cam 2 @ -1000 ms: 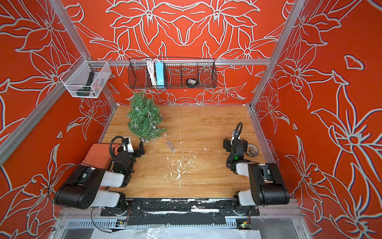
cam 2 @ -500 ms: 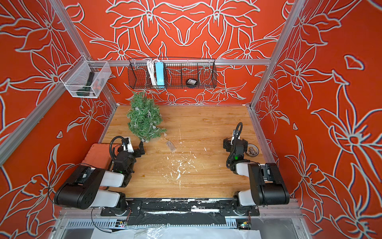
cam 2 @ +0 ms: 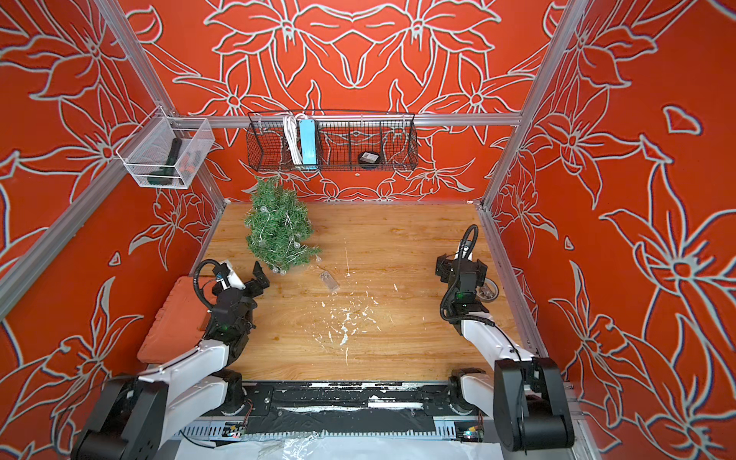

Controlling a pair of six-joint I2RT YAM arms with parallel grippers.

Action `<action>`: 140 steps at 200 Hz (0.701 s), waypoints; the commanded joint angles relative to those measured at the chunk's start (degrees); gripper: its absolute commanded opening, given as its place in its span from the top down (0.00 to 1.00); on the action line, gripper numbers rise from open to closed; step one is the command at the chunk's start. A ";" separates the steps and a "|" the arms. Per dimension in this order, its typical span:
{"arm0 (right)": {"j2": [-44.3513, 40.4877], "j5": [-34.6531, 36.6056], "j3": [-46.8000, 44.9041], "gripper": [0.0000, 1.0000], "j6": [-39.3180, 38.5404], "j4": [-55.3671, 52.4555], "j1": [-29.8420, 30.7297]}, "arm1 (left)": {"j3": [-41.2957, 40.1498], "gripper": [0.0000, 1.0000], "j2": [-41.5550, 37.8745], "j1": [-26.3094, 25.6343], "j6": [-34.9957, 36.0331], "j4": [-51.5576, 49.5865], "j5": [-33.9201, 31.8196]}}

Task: Remove string lights from the small christmas tree
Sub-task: Move the christmas tree to the center of the board.

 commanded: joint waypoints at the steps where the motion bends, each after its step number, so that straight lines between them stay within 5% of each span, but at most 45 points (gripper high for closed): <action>1: -2.31 2.27 2.29 0.02 7.57 -7.49 0.48 | -1.22 0.01 -7.67 -0.47 -11.55 -9.74 -10.02; 17: -1.61 3.57 3.77 0.02 16.97 -9.57 0.38 | -1.56 0.01 -12.76 -0.13 -26.19 -15.43 -14.10; 38: -0.64 6.21 8.26 0.02 45.63 -27.27 -0.67 | -1.24 0.01 -16.59 3.92 -48.49 -25.32 -8.79; 56: 0.35 -9.65 4.12 0.02 36.29 -12.63 -1.78 | -3.37 0.01 -16.26 7.40 -46.20 -15.24 2.57; 98: 1.92 -15.72 4.75 0.02 37.67 -11.77 -1.84 | 0.91 0.01 -11.81 7.52 -39.92 -5.62 11.76; 140: 4.06 -24.17 8.61 0.02 37.05 -14.81 -1.87 | 5.96 0.05 -5.05 12.67 -45.20 -7.98 27.77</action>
